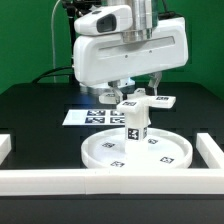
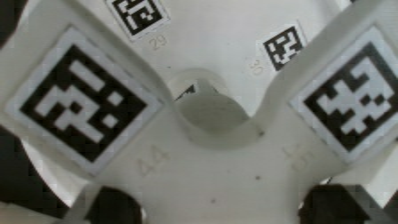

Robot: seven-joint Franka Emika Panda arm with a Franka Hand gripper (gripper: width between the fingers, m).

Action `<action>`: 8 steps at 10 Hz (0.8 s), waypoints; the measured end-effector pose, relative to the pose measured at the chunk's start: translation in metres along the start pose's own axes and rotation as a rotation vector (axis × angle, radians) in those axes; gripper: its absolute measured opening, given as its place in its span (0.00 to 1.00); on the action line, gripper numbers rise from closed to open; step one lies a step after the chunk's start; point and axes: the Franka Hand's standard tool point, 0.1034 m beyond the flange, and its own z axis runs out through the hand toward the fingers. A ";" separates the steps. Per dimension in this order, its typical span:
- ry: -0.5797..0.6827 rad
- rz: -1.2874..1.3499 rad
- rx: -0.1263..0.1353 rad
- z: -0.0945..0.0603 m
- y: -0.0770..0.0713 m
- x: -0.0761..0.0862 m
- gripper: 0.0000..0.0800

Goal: Assemble round table

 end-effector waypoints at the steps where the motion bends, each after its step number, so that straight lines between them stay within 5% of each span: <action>1: 0.003 0.094 0.000 0.000 0.000 0.001 0.55; 6: 0.018 0.290 -0.007 0.000 -0.003 0.004 0.55; 8: 0.008 0.286 0.003 -0.009 -0.006 0.004 0.78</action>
Offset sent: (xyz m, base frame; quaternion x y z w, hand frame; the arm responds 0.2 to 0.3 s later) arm -0.0006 0.0067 -0.0041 -0.0021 0.0097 0.1180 0.9930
